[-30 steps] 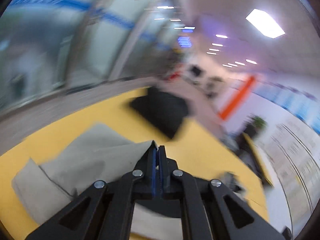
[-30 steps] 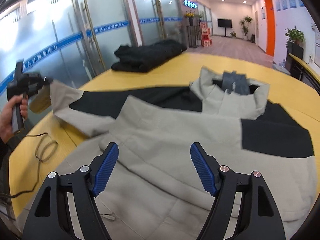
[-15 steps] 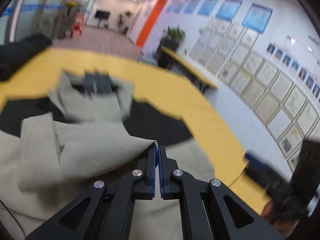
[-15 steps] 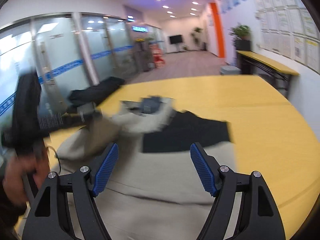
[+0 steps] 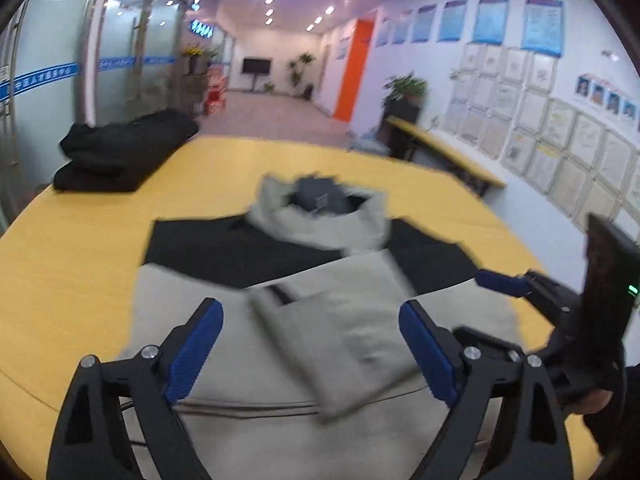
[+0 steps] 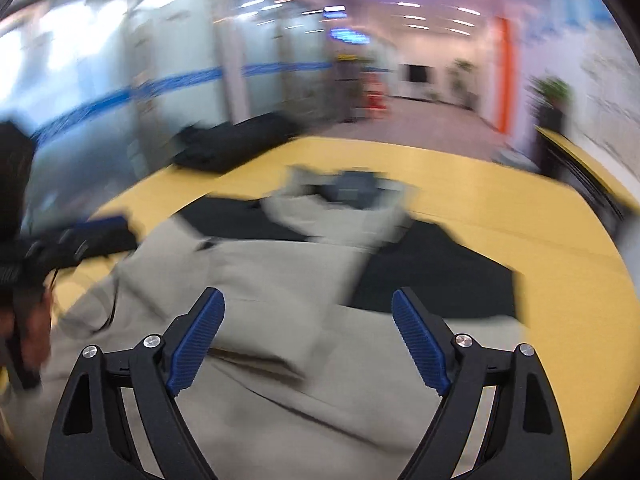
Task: Fold clothes
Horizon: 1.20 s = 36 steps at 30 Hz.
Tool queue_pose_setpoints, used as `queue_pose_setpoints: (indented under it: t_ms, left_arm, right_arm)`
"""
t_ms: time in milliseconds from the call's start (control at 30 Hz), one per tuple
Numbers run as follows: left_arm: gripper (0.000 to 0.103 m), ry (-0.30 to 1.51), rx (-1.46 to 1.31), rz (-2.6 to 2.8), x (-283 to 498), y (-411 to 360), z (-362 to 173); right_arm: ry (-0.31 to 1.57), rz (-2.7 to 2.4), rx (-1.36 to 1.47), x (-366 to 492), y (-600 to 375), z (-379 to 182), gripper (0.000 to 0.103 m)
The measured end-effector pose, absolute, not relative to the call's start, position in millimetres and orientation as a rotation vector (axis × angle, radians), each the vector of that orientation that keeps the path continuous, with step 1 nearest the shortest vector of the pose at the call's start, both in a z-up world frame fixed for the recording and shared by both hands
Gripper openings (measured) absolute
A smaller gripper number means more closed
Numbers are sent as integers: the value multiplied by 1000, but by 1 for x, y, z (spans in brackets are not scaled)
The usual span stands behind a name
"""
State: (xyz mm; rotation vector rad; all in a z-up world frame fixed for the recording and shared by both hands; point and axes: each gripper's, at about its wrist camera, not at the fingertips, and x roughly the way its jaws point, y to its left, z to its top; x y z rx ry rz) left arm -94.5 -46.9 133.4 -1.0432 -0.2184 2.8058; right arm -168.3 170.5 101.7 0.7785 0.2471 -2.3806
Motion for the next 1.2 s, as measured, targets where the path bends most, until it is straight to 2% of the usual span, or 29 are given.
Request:
queue_pose_setpoints:
  t_ms: [67, 100, 133, 167, 200, 233, 267, 300, 433, 600, 700, 767, 867, 933, 1000, 1100, 1200]
  left_arm:
    - [91, -206, -1144, 2792, -109, -72, 109]
    - [90, -176, -1212, 2773, -119, -81, 92]
    - [89, -178, -1249, 2752, -123, -86, 80]
    - [86, -179, -1286, 2730, -128, -91, 68]
    - [84, -181, -1320, 2709, -132, -96, 57]
    - [82, -188, -1331, 2696, -133, -100, 51]
    - [81, -196, -1338, 2684, -134, -103, 45]
    - [81, -198, -1321, 2678, -133, -108, 43]
    - [81, -220, -1326, 2668, -131, -114, 42]
    - [81, -186, -1332, 2666, -132, -105, 43]
    - [82, -120, -1321, 2673, -129, -100, 42]
    - [82, -112, -1318, 2670, -128, -100, 42]
    - [82, -110, -1326, 2657, -128, -101, 45]
    - [82, -88, -1311, 2637, -126, -99, 48]
    - [83, -72, -1289, 2614, -123, -98, 49]
    - [83, -48, -1292, 2611, -123, -99, 47]
    - [83, -25, -1296, 2608, -122, -100, 46]
  right_arm:
    - [411, -2312, 790, -168, 121, 80, 86]
    - [482, -2287, 812, -168, 101, 67, 81]
    - [534, -2266, 842, -168, 86, 54, 66]
    - [580, -2244, 874, -168, 73, 42, 55]
    - [608, -2250, 893, -168, 66, 33, 31]
    - [630, -2263, 909, -169, 62, 25, 20]
    - [582, -2299, 921, -171, 69, 26, 4]
    - [513, -2340, 932, -175, 80, 30, 3]
    - [226, -2484, 944, -182, 130, 51, 2]
    - [-2, -2701, 867, -166, 209, 84, 2]
    - [-211, -2803, 960, -167, 274, 77, 1]
    - [-247, -2839, 1061, -160, 304, 65, 2]
    - [-273, -2869, 1189, -147, 341, 50, 15]
    - [-278, -2878, 1114, -134, 345, 60, 49]
    - [-283, -2887, 1025, -121, 348, 71, 60]
    - [-216, -2859, 938, -124, 329, 79, 64]
    - [-249, -2818, 1093, -144, 325, 54, 62]
